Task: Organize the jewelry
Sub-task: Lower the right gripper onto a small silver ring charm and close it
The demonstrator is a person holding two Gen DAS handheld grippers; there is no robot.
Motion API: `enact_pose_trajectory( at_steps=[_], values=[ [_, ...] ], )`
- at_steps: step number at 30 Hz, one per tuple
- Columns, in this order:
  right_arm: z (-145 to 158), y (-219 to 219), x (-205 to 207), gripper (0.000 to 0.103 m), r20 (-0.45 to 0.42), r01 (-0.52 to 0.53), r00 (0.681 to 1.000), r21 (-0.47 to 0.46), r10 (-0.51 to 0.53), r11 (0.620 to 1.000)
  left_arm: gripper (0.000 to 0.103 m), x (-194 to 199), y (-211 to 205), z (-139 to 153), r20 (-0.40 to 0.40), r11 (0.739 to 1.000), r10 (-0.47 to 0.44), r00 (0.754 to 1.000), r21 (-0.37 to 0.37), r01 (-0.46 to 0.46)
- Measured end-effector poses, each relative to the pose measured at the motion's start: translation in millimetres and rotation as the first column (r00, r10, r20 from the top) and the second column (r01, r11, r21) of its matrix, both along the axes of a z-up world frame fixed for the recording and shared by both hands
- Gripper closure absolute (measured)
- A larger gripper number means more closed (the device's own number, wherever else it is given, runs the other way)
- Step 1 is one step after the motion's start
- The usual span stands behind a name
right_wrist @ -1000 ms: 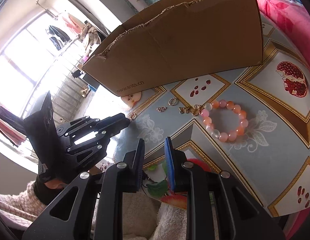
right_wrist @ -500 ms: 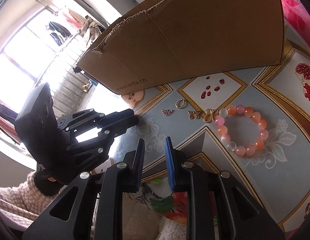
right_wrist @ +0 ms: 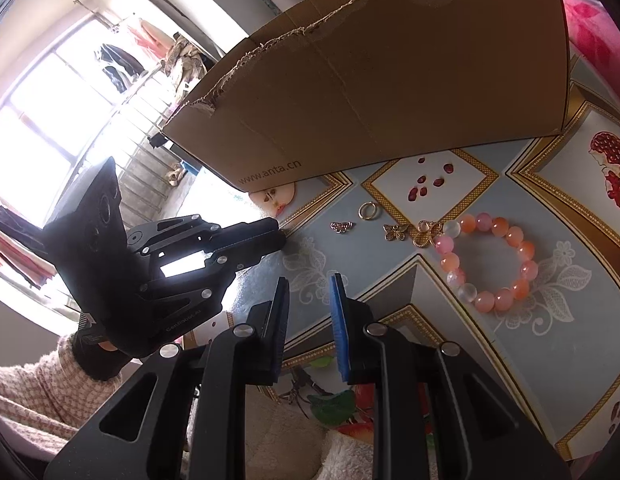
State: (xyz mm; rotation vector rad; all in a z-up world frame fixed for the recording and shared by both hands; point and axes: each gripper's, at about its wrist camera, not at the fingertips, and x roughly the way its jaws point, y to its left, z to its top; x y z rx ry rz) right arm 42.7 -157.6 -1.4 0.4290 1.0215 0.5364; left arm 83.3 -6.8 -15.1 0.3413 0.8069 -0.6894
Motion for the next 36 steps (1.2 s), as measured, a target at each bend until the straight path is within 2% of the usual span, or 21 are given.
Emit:
enact_pose_trajectory(
  at_steps=[7, 12, 15, 18, 22, 36],
  values=[
    [13, -7, -2, 0.082, 0.057, 0.03, 0.998, -0.065, -0.026, 0.997, 0.094, -4, 3, -1, -0.016, 0.996, 0.077, 0.997, -0.051, -0.078],
    [23, -3, 11, 0.082, 0.125, 0.037, 0.992, -0.195, -0.012, 0.98, 0.094, -4, 10, -2, -0.032, 0.985, 0.137, 0.99, -0.103, -0.139],
    [24, 6, 25, 0.082, 0.164, 0.009, 0.986, -0.294, 0.041, 0.956, 0.094, -4, 14, -3, -0.047, 0.976, 0.164, 0.985, -0.141, -0.169],
    [16, 14, 42, 0.082, 0.154, -0.021, 0.985, -0.37, 0.084, 0.929, 0.094, -5, 16, -4, -0.052, 0.97, 0.177, 0.983, -0.162, -0.183],
    [8, 19, 55, 0.082, 0.125, -0.057, 0.985, -0.411, 0.118, 0.91, 0.094, -6, 18, -5, -0.056, 0.963, 0.195, 0.979, -0.178, -0.202],
    [15, 39, 53, 0.083, 0.124, -0.117, 0.969, -0.53, 0.214, 0.84, 0.094, -1, 27, -7, -0.076, 0.951, 0.215, 0.974, -0.21, -0.226]
  ],
)
